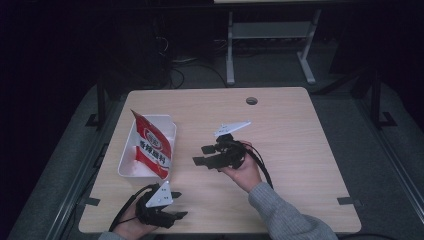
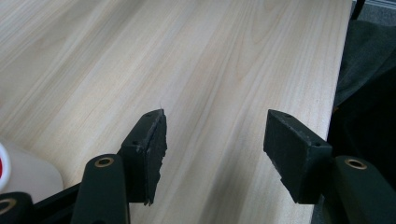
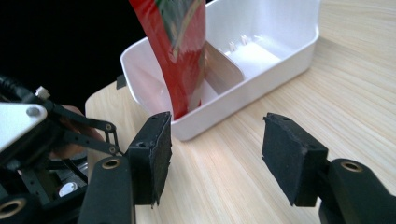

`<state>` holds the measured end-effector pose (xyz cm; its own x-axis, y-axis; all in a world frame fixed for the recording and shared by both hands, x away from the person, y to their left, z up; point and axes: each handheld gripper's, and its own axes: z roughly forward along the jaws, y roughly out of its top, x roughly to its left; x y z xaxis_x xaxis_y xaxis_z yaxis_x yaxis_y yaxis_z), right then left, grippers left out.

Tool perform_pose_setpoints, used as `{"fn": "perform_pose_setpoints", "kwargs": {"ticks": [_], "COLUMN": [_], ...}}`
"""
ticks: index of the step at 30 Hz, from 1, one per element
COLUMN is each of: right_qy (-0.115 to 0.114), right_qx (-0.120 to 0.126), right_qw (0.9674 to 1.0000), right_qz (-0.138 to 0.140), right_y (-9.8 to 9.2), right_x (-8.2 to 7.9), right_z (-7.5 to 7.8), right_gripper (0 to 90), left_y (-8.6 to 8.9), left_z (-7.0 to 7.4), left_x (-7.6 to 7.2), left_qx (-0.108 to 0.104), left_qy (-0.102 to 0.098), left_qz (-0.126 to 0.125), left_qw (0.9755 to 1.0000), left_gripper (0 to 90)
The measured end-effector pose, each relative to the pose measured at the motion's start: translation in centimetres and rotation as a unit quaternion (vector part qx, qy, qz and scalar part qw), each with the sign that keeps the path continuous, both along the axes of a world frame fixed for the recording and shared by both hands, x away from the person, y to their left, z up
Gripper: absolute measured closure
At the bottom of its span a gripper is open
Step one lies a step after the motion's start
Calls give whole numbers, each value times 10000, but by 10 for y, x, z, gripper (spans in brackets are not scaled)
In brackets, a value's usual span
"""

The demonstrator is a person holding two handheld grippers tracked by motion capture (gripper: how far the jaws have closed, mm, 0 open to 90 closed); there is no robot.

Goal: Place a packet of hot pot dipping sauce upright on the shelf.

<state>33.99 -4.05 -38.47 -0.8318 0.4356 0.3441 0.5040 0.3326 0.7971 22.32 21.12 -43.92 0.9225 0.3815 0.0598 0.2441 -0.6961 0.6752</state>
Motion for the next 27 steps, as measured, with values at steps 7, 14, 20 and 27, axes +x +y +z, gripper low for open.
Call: {"fn": "perform_pose_setpoints", "kwargs": {"ticks": [7, 14, 20, 27], "right_qy": [33, 72, 92, 123], "right_qx": [-22, -43, -73, -133], "right_qw": [9999, 9997, 9994, 9991], "right_qz": [-97, -230, -326, -383], "right_y": [-15, -34, -47, -63], "right_x": [-1, -4, -8, -15], "right_z": [-2, -4, -5, -8], "right_gripper": [405, 398, 394, 390], "left_y": [1, 0, 0, 0], "left_z": [0, 0, 0, 0], "left_x": [1, 2, 2, 3], "left_qx": [-20, -24, -32, -53], "left_qy": [-6, -4, -5, -17], "left_qz": [22, 25, 50, 71], "left_qw": [10000, 10000, 10000, 10000], "left_gripper": [379, 374, 369, 366]}}
